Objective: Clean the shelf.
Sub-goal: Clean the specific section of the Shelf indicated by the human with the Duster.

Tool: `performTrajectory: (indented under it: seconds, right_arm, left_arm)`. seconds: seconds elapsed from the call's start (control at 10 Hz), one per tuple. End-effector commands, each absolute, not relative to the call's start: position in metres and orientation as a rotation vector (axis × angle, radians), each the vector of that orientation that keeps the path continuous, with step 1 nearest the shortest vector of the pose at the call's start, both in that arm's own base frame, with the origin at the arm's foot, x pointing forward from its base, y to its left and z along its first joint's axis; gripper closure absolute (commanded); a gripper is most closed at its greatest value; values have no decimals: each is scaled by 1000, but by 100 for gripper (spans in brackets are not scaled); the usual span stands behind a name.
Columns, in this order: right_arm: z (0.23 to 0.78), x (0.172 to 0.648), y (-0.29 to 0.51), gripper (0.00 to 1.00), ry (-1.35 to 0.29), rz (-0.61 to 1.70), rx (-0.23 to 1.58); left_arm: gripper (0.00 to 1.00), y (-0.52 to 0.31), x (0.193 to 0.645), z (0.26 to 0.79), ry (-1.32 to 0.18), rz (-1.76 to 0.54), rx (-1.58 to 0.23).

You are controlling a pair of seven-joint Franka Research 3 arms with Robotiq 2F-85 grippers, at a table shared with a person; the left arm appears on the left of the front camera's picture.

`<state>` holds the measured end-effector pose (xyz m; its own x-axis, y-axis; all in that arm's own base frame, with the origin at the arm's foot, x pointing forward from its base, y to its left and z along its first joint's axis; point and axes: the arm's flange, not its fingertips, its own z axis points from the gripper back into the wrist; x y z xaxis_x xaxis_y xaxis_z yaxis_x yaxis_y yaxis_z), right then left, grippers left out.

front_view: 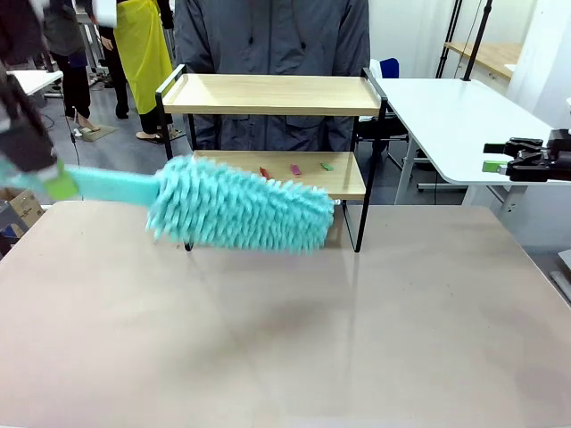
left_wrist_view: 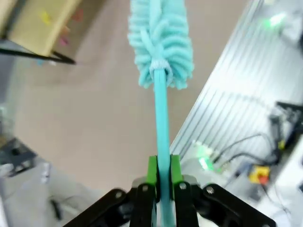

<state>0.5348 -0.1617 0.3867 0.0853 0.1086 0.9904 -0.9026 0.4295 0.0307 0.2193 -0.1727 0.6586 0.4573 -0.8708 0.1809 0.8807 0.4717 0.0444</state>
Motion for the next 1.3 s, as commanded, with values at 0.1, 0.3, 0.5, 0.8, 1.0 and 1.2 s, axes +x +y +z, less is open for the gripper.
performTrajectory:
  seconds: [0.1,0.3,0.5,0.8,1.0,1.2]
  right_arm:
    - [390,536,-160,0,-1242,907,808]
    - [390,536,-160,0,-1242,907,808]
    - [390,536,-160,0,-1242,907,808]
    - [390,536,-160,0,-1242,907,808]
    - [390,536,-160,0,-1242,907,808]
    - [390,536,-160,0,-1242,907,808]
  left_arm:
    - [87,-164,232,609,-140,-1169,18]
    - [87,-163,238,591,-95,-1205,81]
    - [87,-167,236,591,-76,-1169,47]
    - [87,-167,236,591,-76,-1169,47]
    - [87,-167,236,591,-76,-1169,47]
    - [87,-167,236,591,-76,-1169,47]
